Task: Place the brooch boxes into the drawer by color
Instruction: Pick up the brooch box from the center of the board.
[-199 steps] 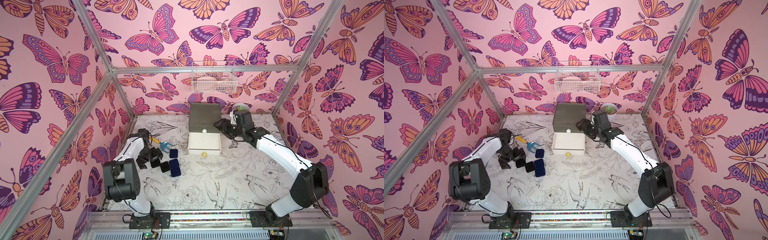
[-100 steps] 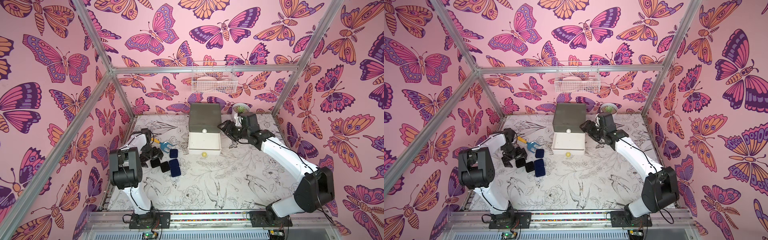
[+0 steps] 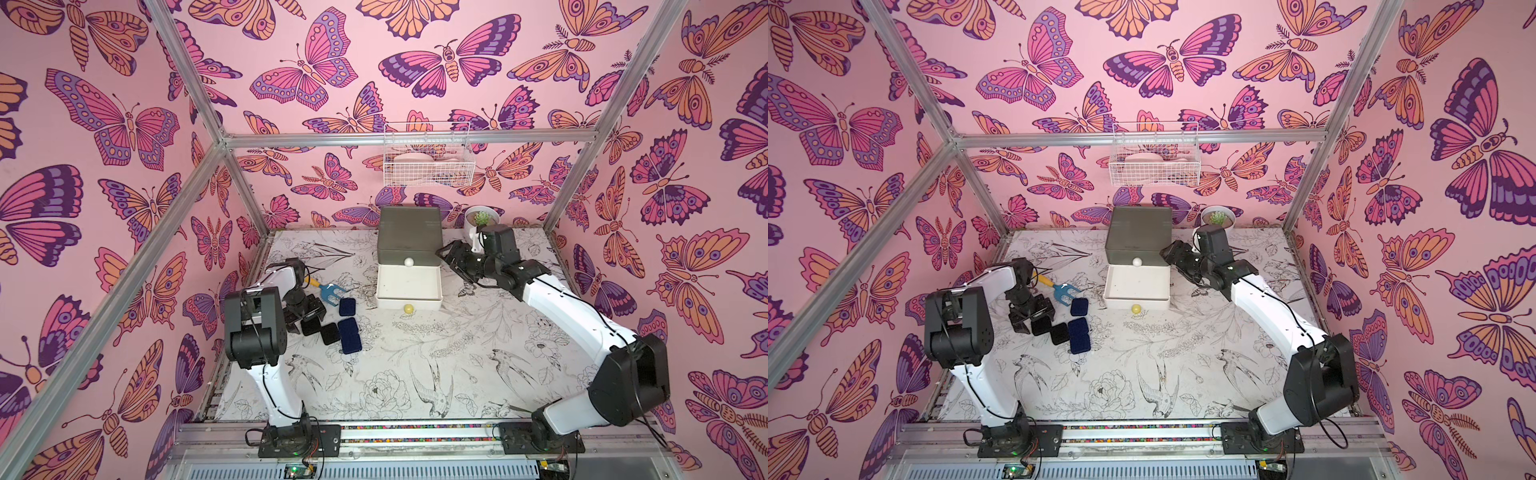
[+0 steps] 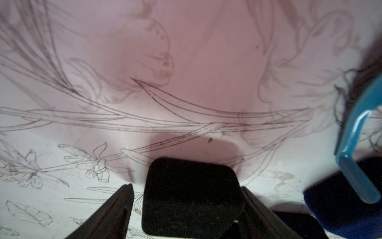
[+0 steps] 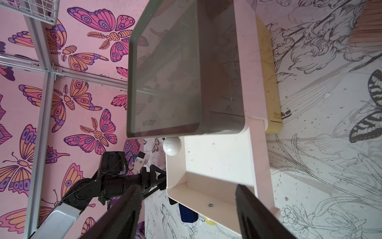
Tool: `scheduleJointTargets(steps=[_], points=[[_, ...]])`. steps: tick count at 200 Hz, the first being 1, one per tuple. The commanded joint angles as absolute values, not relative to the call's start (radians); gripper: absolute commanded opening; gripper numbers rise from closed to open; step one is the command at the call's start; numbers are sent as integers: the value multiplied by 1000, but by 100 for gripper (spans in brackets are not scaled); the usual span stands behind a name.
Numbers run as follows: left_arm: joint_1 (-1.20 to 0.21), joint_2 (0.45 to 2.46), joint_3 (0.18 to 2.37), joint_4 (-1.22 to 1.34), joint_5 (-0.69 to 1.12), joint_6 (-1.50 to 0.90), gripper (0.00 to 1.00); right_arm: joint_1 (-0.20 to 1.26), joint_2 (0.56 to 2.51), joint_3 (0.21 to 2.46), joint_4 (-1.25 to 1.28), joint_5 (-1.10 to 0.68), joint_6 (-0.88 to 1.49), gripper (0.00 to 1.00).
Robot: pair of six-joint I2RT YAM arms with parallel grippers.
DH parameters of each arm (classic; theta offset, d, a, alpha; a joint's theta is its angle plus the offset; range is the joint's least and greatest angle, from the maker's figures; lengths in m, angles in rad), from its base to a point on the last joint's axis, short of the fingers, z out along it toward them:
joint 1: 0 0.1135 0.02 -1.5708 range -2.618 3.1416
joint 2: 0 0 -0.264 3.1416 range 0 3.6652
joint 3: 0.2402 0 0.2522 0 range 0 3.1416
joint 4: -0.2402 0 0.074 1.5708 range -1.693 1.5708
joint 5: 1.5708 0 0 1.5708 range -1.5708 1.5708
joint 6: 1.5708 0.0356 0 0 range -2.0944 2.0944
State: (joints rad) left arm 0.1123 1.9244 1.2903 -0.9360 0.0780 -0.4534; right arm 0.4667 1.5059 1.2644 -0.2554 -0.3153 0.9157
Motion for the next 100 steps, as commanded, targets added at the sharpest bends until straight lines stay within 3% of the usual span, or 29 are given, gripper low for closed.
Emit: scheduleJointTargets(steps=[1, 26, 45, 100], points=[[106, 1936, 1296, -938, 64, -446, 80, 461, 1493, 1261, -277, -307, 917, 77], [103, 1933, 1289, -936, 58, -445, 71, 461, 1494, 1262, -278, -304, 916, 77], [103, 1931, 1286, -935, 55, -443, 59, 460, 1496, 1262, -277, -303, 918, 77], [87, 1853, 1325, -987, 72, -417, 62, 462, 1499, 1262, -284, -312, 922, 77]])
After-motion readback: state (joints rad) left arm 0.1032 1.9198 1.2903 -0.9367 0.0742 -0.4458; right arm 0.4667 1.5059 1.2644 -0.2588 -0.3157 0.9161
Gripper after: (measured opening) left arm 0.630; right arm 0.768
